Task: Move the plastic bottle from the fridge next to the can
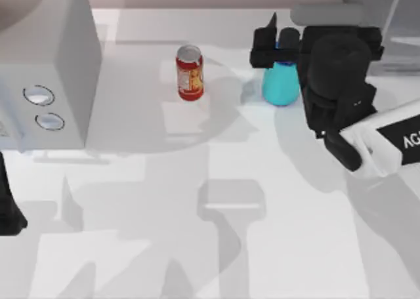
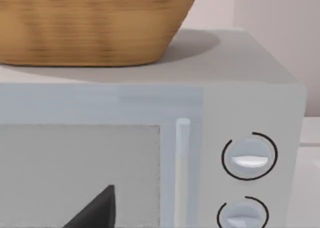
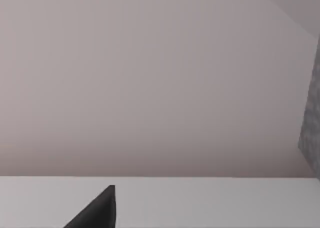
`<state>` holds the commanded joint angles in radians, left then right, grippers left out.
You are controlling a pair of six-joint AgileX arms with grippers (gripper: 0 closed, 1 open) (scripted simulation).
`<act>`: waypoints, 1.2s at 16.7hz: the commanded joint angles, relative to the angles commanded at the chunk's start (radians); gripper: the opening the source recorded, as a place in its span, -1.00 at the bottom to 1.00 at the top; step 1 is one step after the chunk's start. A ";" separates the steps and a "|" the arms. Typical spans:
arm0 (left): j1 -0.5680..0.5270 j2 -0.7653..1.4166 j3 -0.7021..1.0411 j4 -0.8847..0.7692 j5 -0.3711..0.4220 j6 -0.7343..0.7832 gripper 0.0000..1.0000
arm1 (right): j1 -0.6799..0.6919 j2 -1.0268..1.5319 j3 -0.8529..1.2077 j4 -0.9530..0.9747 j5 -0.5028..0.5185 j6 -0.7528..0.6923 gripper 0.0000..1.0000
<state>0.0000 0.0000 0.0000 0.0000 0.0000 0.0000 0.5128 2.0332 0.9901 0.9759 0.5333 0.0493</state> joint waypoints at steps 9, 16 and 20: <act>0.000 0.000 0.000 0.000 0.000 0.000 1.00 | -0.203 -0.875 -0.404 -0.400 -0.221 -0.018 1.00; 0.000 0.000 0.000 0.000 0.000 0.000 1.00 | -0.396 -1.615 -0.766 -0.756 -0.411 -0.036 1.00; 0.000 0.000 0.000 0.000 0.000 0.000 1.00 | -0.475 -1.905 -0.917 -0.904 -0.492 -0.045 1.00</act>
<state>0.0000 0.0000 0.0000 0.0000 0.0000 0.0000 0.0383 0.1281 0.0734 0.0719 0.0409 0.0047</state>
